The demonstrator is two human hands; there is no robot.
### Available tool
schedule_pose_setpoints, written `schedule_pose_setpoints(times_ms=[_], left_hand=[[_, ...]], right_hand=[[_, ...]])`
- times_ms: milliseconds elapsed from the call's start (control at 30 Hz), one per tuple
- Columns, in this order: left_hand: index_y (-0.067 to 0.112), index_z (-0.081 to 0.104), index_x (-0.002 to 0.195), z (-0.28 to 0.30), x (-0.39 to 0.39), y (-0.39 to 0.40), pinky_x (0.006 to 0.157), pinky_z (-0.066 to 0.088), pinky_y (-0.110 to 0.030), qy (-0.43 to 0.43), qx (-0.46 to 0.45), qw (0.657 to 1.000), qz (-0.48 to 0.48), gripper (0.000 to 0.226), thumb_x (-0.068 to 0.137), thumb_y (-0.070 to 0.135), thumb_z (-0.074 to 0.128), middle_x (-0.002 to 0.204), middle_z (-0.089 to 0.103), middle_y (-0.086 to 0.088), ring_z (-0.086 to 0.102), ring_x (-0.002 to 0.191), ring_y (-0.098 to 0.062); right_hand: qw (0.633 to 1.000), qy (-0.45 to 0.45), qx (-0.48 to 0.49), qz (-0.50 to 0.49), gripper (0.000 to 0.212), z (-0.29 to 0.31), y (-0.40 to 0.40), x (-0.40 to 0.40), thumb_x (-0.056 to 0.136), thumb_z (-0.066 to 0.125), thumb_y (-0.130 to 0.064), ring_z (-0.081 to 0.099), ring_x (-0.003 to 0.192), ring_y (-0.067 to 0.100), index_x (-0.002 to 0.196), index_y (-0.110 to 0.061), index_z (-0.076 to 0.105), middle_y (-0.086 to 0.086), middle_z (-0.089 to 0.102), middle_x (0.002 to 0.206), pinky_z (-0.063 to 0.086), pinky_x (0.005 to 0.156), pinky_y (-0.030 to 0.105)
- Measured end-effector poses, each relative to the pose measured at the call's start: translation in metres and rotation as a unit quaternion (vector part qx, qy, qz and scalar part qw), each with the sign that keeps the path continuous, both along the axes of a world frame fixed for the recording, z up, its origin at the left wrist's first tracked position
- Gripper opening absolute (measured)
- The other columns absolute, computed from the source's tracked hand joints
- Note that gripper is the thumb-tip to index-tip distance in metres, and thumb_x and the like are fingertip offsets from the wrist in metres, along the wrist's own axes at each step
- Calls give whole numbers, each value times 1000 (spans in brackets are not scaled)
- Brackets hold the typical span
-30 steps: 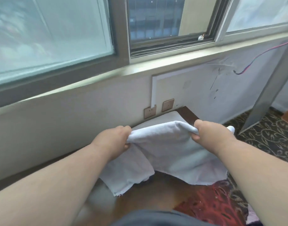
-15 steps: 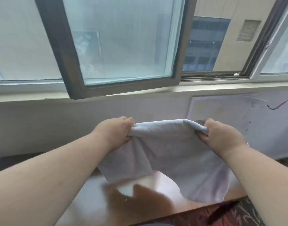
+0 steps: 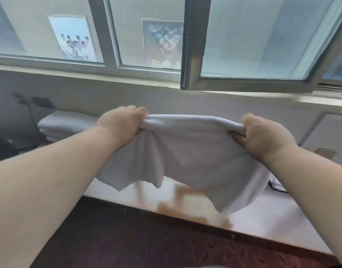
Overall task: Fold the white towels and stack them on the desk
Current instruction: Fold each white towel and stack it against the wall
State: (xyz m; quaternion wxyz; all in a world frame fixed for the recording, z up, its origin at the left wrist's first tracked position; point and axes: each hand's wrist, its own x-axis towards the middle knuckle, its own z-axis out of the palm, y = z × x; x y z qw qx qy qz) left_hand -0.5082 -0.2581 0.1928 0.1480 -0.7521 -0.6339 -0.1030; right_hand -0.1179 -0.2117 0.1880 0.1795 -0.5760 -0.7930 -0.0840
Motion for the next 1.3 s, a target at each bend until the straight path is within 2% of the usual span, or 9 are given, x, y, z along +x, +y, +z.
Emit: schedule_pose_setpoints(times_ms=[167,333,567,733,900,1033,1167,1233,1300], left_hand=[[30,34,97,-6,-93,-14,58,39,-36,-7,-10,999,48,20,91,44,47,83,41,3,43,79,-24],[33,25,90,-16,-180,-15,65,46,-41,8,-49,997,63,21,94,41,44,85,41,2,41,82,-23],[22,37,107,-47,-267,10,68,37,-41,18,-64,995,74,15,95,28,44,93,42,-4,37,89,-25],[15,36,113,-90,-293,35,81,39,-44,-3,-114,986,120,23,91,16,41,108,43,-14,39,102,-33],[17,30,102,-132,-302,48,79,36,-42,27,-198,963,182,25,83,3,38,111,46,-15,41,107,-35],[16,36,118,-137,-282,71,90,41,-46,39,-265,937,226,40,81,7,48,124,46,-13,41,117,-35],[30,26,146,-141,-222,94,106,33,-40,-36,-278,960,28,73,82,29,62,147,35,-2,32,134,-28],[33,26,147,-149,-177,102,108,30,-38,-77,-260,960,-67,74,83,35,63,149,35,3,32,136,-24],[34,35,143,-160,-142,113,102,36,-39,-97,-239,962,-86,62,86,31,61,142,45,3,42,128,-25]], right_hand=[[1000,-1,-10,24,47,-9,-1,-101,85,44,-71,42,57,23,73,-29,28,-10,42,66,34,54,34],[999,18,-32,11,45,-33,-4,-198,89,50,-63,44,64,28,77,-24,31,-5,41,69,33,58,34],[995,58,-81,-2,45,-78,8,-289,90,50,-62,42,69,29,76,-26,26,-7,35,71,37,63,38],[989,74,-130,-19,36,-102,20,-336,92,58,-46,44,76,28,83,-21,34,-4,37,75,34,67,35],[984,36,-174,-12,22,-126,29,-363,87,56,-24,54,92,34,90,-16,36,5,46,92,43,73,38],[974,53,-218,11,22,-140,39,-370,82,55,-17,50,98,30,97,-16,39,2,43,97,43,81,37],[971,57,-231,22,20,-153,55,-371,82,51,-10,44,93,23,99,-20,44,-2,39,94,43,79,36],[969,69,-235,38,24,-157,66,-366,84,50,-8,44,96,22,105,-20,49,-2,40,97,41,80,34],[965,90,-235,72,28,-159,78,-358,85,52,-9,49,99,22,111,-18,53,-1,45,101,40,79,31]])
